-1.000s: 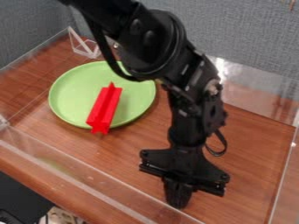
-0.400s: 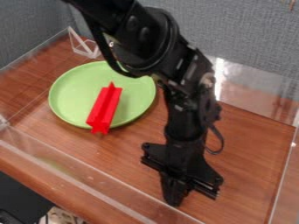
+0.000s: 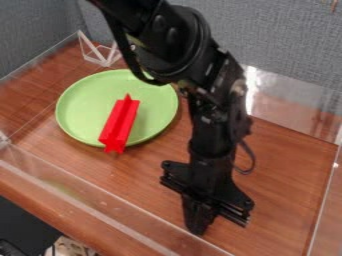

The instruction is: Put the red object on the right side

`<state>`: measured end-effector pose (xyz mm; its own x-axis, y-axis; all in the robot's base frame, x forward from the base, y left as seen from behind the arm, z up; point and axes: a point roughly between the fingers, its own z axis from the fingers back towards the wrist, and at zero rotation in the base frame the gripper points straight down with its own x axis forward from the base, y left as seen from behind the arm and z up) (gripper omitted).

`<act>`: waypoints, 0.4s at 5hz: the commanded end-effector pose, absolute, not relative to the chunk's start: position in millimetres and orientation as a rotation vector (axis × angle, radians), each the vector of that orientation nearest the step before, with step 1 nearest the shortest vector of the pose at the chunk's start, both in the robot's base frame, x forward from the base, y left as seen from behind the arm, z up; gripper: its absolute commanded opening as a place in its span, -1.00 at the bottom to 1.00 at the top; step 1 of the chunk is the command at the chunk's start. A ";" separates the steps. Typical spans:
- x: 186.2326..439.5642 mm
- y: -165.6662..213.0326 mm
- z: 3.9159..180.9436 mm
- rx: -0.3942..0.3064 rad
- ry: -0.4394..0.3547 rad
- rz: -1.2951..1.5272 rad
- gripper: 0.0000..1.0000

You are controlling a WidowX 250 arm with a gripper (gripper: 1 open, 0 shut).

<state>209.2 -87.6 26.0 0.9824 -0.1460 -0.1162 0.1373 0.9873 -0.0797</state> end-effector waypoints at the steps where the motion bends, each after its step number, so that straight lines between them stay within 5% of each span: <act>1: 214.1 -100.0 33.8 -0.090 0.105 -0.185 -1.00; 2: 211.2 -109.8 28.8 -0.091 0.119 -0.229 1.00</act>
<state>207.8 -104.5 23.0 0.9675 -0.2150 -0.1333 0.2032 0.9743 -0.0970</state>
